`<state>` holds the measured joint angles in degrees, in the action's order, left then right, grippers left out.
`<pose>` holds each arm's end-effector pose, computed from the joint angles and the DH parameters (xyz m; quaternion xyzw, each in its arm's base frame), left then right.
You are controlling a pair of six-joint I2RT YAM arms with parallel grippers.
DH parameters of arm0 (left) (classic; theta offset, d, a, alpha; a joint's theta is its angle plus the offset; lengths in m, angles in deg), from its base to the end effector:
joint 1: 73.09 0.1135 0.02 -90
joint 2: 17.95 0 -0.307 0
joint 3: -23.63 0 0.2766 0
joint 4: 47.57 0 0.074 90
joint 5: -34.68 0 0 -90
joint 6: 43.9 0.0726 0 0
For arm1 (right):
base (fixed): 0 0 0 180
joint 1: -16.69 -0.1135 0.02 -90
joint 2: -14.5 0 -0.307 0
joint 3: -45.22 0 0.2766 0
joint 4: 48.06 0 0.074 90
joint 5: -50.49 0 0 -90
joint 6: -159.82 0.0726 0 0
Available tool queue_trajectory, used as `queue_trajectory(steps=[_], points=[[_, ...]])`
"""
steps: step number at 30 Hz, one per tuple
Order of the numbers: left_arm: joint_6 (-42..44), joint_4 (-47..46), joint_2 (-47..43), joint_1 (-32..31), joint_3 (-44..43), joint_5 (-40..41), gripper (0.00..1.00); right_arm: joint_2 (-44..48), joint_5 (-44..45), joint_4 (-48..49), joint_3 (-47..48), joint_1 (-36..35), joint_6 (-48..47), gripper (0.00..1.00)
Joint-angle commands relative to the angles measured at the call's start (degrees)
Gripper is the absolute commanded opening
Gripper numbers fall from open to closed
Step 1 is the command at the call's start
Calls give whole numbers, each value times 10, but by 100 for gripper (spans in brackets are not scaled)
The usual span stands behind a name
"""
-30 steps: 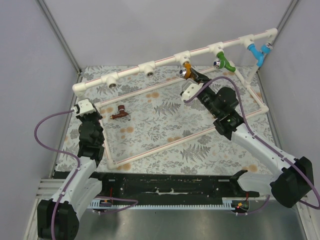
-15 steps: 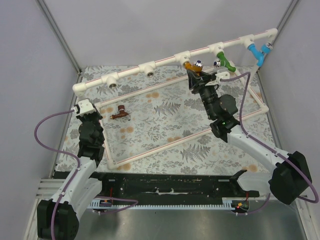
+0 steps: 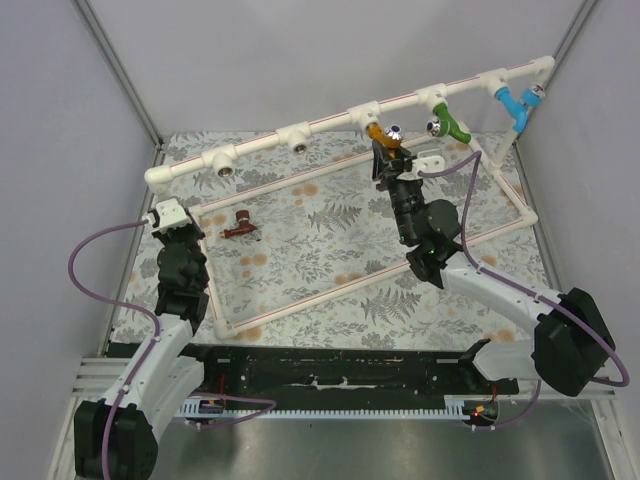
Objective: Install the water faucets
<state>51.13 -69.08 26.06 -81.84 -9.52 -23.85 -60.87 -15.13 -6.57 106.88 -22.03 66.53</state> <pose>0.2078 0.0064 0.2998 -0.1335 0.6351 0.1490 0.7461 0.2802 0.1863 0.4103 -0.0123 0.5363 0.1507 0.8304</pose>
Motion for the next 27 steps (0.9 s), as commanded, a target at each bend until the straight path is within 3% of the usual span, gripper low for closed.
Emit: queue_trajectory(steps=[1, 8, 11, 13, 17, 20, 27], points=[[9, -20, -16, -19, -8, -26, 2, -38, -63, -52, -25, 2, -281, 0], [10, -19, -16, -21, -8, -25, 2, -24, -180, -133, -25, 3, -579, 0], [10, -18, -17, -21, -8, -25, 2, -10, -202, -191, -11, 3, -642, 0], [10, -19, -18, -22, -8, -25, 2, -7, -202, -205, 3, 4, -633, 0], [9, -17, -18, -22, -7, -25, 2, -3, -185, -207, 23, 4, -522, 0], [9, -17, -20, -22, -8, -25, 2, -10, -142, -169, 28, 4, -377, 0], [7, -16, -20, -22, -9, -26, 2, -30, 34, -69, 20, 2, -43, 0]])
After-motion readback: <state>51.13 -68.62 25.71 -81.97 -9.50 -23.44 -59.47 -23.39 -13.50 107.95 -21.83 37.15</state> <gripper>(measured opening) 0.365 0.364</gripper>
